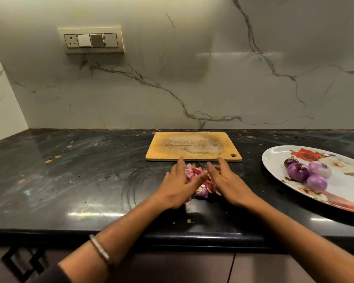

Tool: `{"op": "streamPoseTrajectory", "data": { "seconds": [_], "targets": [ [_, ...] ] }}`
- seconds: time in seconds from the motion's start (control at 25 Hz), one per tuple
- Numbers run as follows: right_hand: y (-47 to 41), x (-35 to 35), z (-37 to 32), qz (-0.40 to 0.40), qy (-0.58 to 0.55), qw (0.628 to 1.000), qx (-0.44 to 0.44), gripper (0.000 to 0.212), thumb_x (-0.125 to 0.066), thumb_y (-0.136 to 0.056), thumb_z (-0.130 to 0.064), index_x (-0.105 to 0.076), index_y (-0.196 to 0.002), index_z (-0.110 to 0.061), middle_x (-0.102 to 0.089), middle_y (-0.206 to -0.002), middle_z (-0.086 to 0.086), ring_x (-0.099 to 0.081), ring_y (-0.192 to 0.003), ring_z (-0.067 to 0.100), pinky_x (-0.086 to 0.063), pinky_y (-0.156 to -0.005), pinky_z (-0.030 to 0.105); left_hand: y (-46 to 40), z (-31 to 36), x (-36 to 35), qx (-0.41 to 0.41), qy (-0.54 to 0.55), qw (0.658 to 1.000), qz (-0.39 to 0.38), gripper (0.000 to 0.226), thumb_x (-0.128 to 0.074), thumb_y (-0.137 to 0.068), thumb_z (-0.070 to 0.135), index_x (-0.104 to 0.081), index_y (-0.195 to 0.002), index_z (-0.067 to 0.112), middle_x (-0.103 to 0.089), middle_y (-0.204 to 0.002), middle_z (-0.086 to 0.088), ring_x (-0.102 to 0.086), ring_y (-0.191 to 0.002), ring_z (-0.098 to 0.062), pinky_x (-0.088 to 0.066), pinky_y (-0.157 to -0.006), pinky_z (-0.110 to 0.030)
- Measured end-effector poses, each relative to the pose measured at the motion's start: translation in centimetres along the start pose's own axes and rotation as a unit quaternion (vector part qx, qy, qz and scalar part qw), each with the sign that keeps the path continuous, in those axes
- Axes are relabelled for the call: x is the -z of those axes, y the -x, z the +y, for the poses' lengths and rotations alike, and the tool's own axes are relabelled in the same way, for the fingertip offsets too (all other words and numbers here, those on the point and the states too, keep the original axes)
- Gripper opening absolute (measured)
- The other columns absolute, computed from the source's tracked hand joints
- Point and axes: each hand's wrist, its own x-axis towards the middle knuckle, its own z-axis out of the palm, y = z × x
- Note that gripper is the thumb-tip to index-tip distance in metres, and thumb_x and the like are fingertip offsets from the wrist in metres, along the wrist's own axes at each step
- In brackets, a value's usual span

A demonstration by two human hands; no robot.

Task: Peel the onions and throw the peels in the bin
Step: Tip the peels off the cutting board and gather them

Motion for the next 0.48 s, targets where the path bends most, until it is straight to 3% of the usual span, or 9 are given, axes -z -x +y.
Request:
{"op": "streamPoseTrajectory", "data": {
  "seconds": [0.08,0.2,0.32,0.4,0.48],
  "targets": [
    [-0.4,-0.7,-0.7,0.004,-0.024,1.000,0.011,0.081,-0.024,-0.093,-0.070,-0.012,-0.158,-0.023,-0.034,-0.160,0.005,-0.038,-0.144,0.026,-0.029,-0.114,0.040,-0.6,1.1,-0.5,-0.006,0.061,0.997,0.037,0.117,-0.020,-0.068,0.090,0.001,-0.158,0.019,-0.010,-0.164,-0.010,-0.021,-0.149,-0.028,-0.019,-0.122,-0.048],
    [-0.7,-0.1,-0.4,0.075,-0.056,0.996,-0.003,0.072,-0.025,-0.097,-0.066,-0.024,-0.156,-0.023,-0.034,-0.160,0.002,-0.037,-0.144,0.024,-0.029,-0.112,0.038,-1.3,0.6,0.1,0.004,0.084,0.988,0.127,0.114,-0.011,-0.068,0.088,-0.021,-0.156,0.017,-0.024,-0.160,-0.007,-0.031,-0.144,-0.022,-0.026,-0.119,-0.046],
    [-0.9,-0.3,-0.1,0.091,-0.043,0.994,-0.035,0.061,-0.023,-0.101,-0.062,-0.039,-0.147,-0.026,-0.048,-0.150,0.003,-0.047,-0.135,0.025,-0.035,-0.102,0.038,-2.1,0.5,-0.1,0.008,0.091,0.992,0.088,0.091,-0.013,-0.085,0.077,-0.031,-0.153,0.019,-0.038,-0.156,-0.005,-0.039,-0.140,-0.021,-0.030,-0.117,-0.041],
    [-0.9,-1.6,-0.8,0.083,-0.015,0.996,-0.032,0.054,-0.022,-0.102,-0.060,-0.048,-0.138,-0.030,-0.058,-0.139,0.002,-0.055,-0.125,0.024,-0.038,-0.098,0.039,-2.3,1.5,-1.4,-0.016,0.081,0.993,0.080,0.067,-0.020,-0.099,0.063,-0.048,-0.143,0.021,-0.055,-0.142,-0.002,-0.051,-0.129,-0.019,-0.038,-0.106,-0.033],
    [-1.0,-3.0,-1.5,0.106,-0.008,0.994,-0.024,0.048,-0.022,-0.104,-0.056,-0.056,-0.128,-0.032,-0.064,-0.131,0.000,-0.059,-0.118,0.023,-0.041,-0.094,0.040,-2.7,2.2,-2.6,-0.008,0.086,0.989,0.124,0.047,-0.026,-0.106,0.048,-0.062,-0.121,0.022,-0.065,-0.120,0.002,-0.060,-0.112,-0.019,-0.042,-0.087,-0.031]
  ]
}}
